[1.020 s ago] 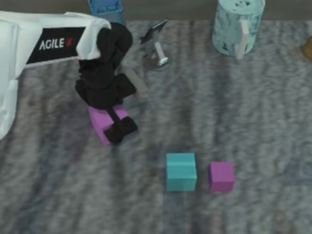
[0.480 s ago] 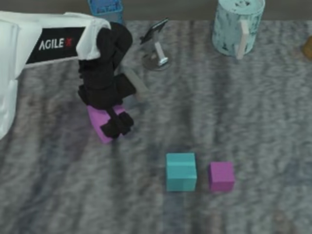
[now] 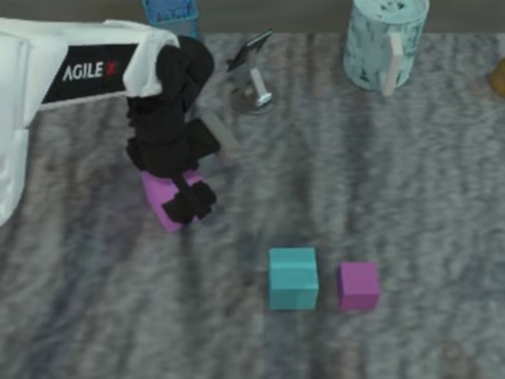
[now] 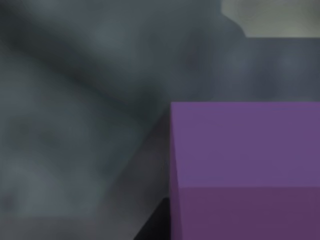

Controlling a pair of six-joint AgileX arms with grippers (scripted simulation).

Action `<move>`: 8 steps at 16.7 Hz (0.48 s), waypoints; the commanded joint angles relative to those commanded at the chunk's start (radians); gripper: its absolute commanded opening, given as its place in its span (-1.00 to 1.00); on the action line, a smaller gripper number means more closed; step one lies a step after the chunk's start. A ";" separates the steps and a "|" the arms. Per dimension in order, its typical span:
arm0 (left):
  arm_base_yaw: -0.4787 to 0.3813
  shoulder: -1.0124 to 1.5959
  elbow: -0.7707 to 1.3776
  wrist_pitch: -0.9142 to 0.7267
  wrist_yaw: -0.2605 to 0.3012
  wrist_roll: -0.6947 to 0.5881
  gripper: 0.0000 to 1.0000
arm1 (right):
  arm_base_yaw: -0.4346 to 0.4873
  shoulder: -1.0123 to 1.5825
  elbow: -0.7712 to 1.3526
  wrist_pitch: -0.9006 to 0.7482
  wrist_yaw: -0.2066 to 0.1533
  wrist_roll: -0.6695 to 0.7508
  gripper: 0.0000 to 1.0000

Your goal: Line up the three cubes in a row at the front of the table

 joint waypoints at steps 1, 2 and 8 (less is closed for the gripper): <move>0.000 0.000 0.000 0.000 0.000 0.000 -1.00 | 0.000 0.000 0.000 0.000 0.000 0.000 1.00; 0.000 0.000 0.000 0.000 0.000 0.000 -1.00 | 0.000 0.000 0.000 0.000 0.000 0.000 1.00; -0.001 -0.023 0.030 -0.045 0.006 -0.001 -1.00 | 0.000 0.000 0.000 0.000 0.000 0.000 1.00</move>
